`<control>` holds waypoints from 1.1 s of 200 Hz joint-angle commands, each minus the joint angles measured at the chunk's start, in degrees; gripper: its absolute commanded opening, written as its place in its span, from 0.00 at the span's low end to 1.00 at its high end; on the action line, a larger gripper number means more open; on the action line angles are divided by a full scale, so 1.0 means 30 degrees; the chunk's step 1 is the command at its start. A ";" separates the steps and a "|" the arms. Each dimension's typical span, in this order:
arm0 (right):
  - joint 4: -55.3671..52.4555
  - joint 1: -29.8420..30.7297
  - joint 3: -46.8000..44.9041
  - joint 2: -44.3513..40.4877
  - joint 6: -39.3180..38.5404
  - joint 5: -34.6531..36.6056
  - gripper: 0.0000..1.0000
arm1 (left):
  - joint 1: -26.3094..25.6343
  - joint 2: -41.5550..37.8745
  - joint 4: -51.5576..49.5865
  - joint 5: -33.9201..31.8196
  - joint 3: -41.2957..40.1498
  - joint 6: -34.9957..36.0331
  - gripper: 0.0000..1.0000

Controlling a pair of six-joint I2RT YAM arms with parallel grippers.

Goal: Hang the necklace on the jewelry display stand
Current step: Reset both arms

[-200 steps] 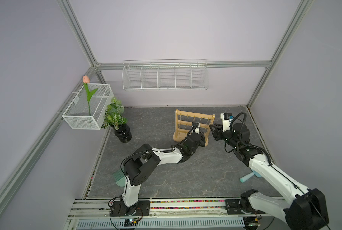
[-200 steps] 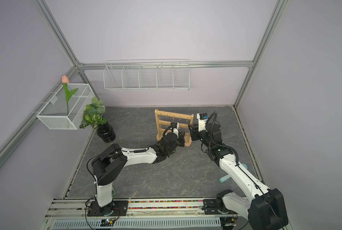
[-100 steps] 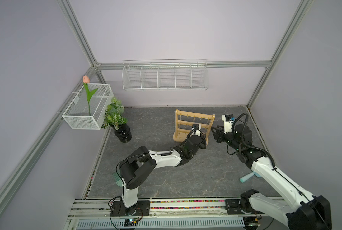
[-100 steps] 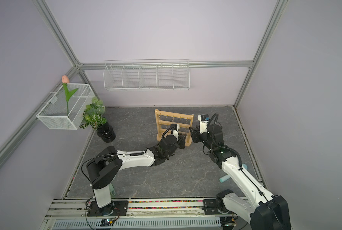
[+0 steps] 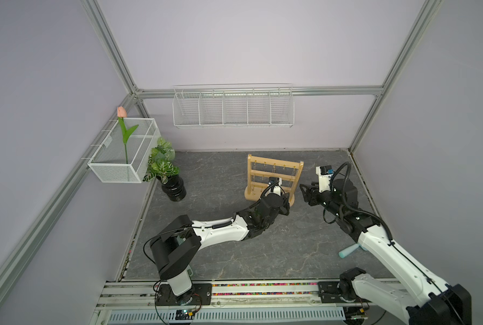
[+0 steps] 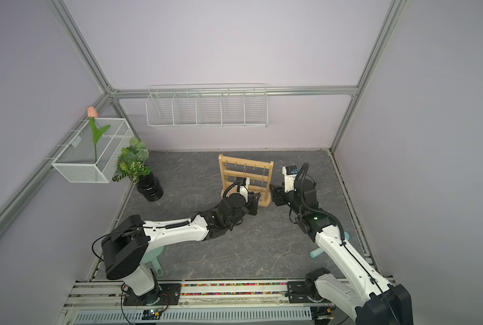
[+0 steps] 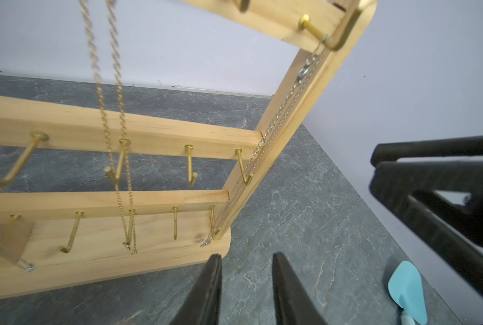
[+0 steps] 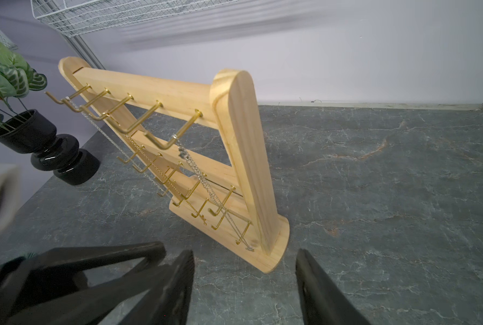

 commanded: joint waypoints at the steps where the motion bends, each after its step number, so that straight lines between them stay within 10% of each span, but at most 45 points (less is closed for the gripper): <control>1: -0.1438 -0.0101 -0.0109 0.0064 -0.0202 0.0771 0.64 | -0.0047 -0.1352 -0.3011 -0.0515 -0.0240 -0.0772 0.34; 65: -0.3593 -0.0382 -0.0121 0.0416 0.0202 0.1918 0.77 | 0.2952 -0.6786 -1.0668 -0.3387 0.0789 -0.0014 0.42; 77: -0.3688 -0.0536 -0.0169 0.0635 0.0188 0.1799 0.83 | 0.4216 -0.7413 -1.0947 -0.2753 0.0717 0.1048 0.56; 81: -0.3663 -0.0589 -0.0197 0.0721 0.0133 0.1791 0.99 | 0.4651 -0.7488 -1.1270 -0.2582 0.0854 0.1295 0.89; 85: -0.3595 -0.0642 -0.0234 0.0815 0.0119 0.1758 0.89 | 0.5117 -0.7504 -1.1639 -0.2509 0.1008 0.1503 1.00; 144: -0.1573 -0.2434 -0.0273 0.3112 -0.0565 0.3169 0.89 | 1.1556 -0.7258 -0.9848 -0.5609 -0.0539 0.3450 1.00; 192: 0.2206 -0.5746 -0.1856 0.4085 -0.1073 0.4188 0.89 | 1.7495 -0.8102 -0.5421 -0.2410 -0.6280 0.7172 1.00; 220: 0.5535 -0.6607 -0.4190 0.3728 -0.2270 0.4337 0.89 | 1.7941 -0.7399 -0.1428 -0.1761 -0.9186 0.8311 1.00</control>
